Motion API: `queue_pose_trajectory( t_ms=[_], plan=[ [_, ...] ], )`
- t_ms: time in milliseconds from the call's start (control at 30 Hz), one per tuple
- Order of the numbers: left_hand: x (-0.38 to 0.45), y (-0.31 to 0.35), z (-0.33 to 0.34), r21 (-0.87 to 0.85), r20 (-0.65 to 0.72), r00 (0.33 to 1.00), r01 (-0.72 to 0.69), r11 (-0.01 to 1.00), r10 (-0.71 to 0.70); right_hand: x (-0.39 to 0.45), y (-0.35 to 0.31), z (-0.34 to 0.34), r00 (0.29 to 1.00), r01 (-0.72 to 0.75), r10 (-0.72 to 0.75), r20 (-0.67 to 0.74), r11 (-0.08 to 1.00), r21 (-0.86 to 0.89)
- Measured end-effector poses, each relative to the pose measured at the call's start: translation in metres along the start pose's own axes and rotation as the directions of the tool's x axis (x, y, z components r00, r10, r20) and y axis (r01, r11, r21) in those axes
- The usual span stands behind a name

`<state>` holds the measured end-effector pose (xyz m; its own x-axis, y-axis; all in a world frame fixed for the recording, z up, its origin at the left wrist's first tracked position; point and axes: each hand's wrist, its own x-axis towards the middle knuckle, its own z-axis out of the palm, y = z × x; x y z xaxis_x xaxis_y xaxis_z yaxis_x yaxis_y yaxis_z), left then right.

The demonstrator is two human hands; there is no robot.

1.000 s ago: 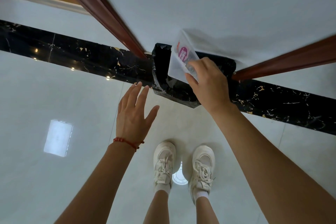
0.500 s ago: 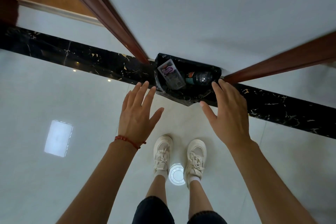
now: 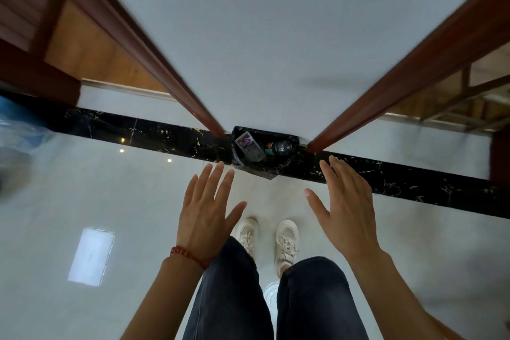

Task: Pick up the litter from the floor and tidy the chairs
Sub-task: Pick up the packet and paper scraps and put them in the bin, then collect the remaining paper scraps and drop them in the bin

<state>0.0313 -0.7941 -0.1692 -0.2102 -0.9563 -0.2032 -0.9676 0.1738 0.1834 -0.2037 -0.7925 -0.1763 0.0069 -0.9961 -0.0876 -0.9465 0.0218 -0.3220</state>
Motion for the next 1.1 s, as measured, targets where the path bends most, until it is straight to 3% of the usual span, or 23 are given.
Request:
queue_pose_trajectory(
  t_ms=[200, 267, 367, 500, 600, 800, 1100],
  plan=[
    [-0.005, 0.022, -0.033, 0.002, 0.054, 0.997, -0.048, 0.999, 0.048, -0.022, 0.0, -0.039, 0.997, -0.062, 0.062, -0.036, 0.998, 0.007],
    [-0.01, 0.049, -0.074, -0.005, 0.037, 0.984, -0.172, 0.985, 0.172, -0.052, 0.003, -0.085, 0.976, -0.162, 0.159, -0.149, 0.987, -0.008],
    [-0.003, 0.048, -0.076, 0.004, 0.045, 0.979, -0.2, 0.98, 0.2, -0.059, 0.004, -0.084, 0.971, -0.197, 0.196, -0.14, 0.98, 0.008],
    [0.002, 0.056, -0.09, 0.004, 0.059, 0.937, -0.345, 0.938, 0.345, -0.09, 0.005, -0.093, 0.9, -0.381, 0.379, -0.213, 0.924, 0.037],
    [0.013, 0.058, -0.099, 0.025, 0.089, 0.884, -0.463, 0.886, 0.459, -0.116, -0.001, -0.095, 0.824, -0.512, 0.51, -0.246, 0.857, 0.062],
    [0.015, 0.064, -0.109, 0.056, 0.173, 0.712, -0.696, 0.715, 0.68, -0.182, -0.034, -0.088, 0.592, -0.74, 0.754, -0.284, 0.648, 0.178],
    [-0.037, 0.106, -0.106, 0.058, 0.282, 0.428, -0.901, 0.43, 0.859, -0.312, -0.088, -0.073, 0.259, -0.903, 0.922, -0.287, 0.337, 0.266]
  ],
)
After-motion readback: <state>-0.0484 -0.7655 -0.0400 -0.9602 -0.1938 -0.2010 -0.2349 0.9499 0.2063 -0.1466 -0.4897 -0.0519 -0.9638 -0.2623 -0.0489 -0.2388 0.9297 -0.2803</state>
